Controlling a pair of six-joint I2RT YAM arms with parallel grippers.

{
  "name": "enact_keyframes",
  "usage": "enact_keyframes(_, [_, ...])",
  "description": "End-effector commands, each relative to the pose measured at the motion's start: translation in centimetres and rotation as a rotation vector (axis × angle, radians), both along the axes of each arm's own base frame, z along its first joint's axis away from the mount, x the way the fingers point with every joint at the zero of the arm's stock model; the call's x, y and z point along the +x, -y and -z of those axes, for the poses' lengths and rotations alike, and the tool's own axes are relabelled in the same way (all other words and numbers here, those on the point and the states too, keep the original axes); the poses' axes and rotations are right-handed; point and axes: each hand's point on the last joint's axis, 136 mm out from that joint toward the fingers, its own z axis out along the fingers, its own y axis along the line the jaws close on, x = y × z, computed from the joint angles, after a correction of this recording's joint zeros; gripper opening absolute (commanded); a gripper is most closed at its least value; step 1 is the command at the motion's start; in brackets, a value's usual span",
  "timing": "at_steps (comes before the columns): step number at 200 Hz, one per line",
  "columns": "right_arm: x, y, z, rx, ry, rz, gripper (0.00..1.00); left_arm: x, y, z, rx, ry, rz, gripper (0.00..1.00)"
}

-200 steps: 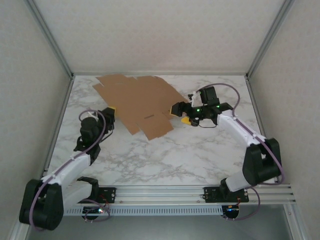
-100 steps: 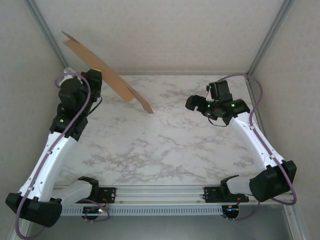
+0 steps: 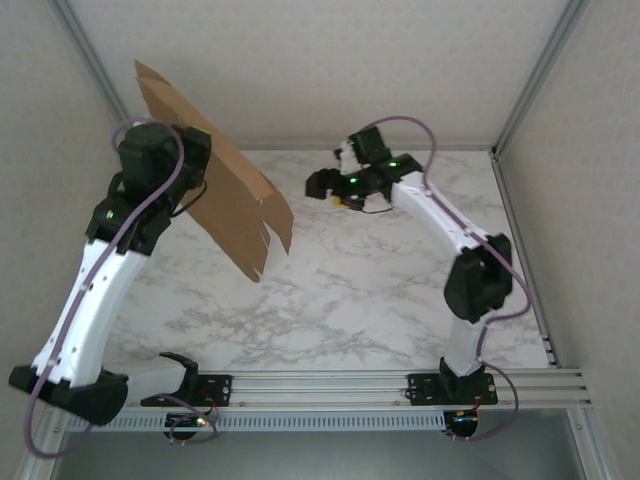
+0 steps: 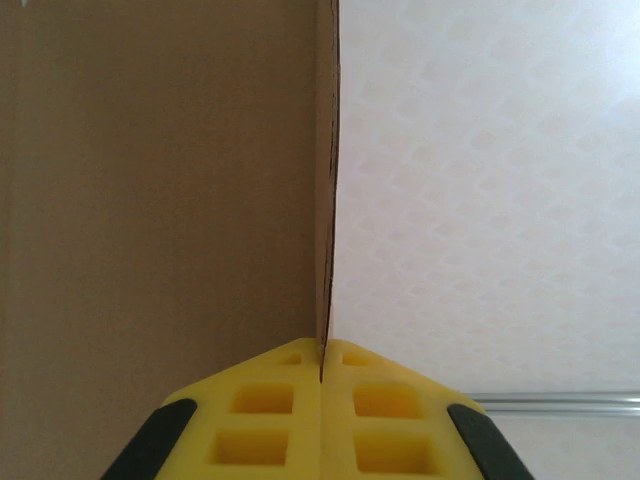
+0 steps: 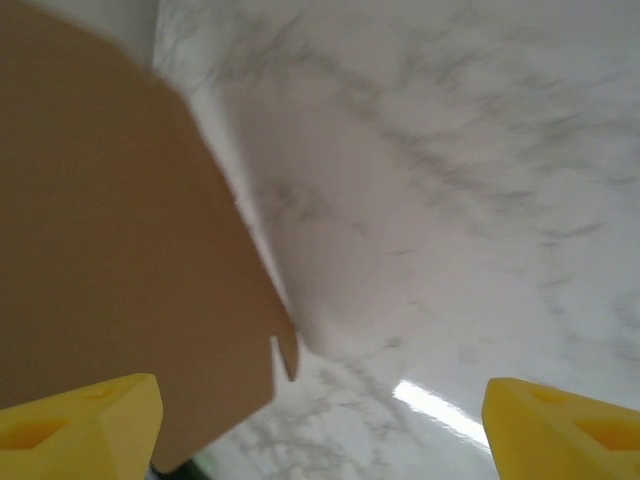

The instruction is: Fold the paper box

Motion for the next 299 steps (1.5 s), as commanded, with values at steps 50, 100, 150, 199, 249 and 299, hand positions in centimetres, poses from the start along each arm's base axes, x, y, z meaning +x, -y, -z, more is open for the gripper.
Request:
enact_keyframes(50, [-1.2,4.2,4.6,-0.041,-0.138,0.106,0.84,11.0,5.6,10.2,0.07,-0.381,0.054,0.0])
enact_keyframes(100, [-2.0,17.2,9.4,-0.319,-0.183,0.452,0.85,17.3,10.7,18.6,0.097,-0.542,0.104,0.0])
enact_keyframes(150, [-3.5,21.0,6.5,-0.441,-0.028,0.474,0.85,19.6,14.8,26.0,0.079,-0.595,0.193,0.0])
enact_keyframes(199, [-4.1,20.7,5.9,-0.41,0.008,0.44,0.82,18.6,16.8,27.6,0.131,-0.549,0.286,0.0])
enact_keyframes(249, [-3.5,21.1,5.4,-0.416,0.059,0.462,0.81,15.4,17.9,29.2,0.018,-0.406,0.404,0.0])
enact_keyframes(299, [-3.0,20.2,5.2,-0.372,0.058,0.449,0.79,11.8,17.5,32.1,-0.001,-0.353,0.482,0.0])
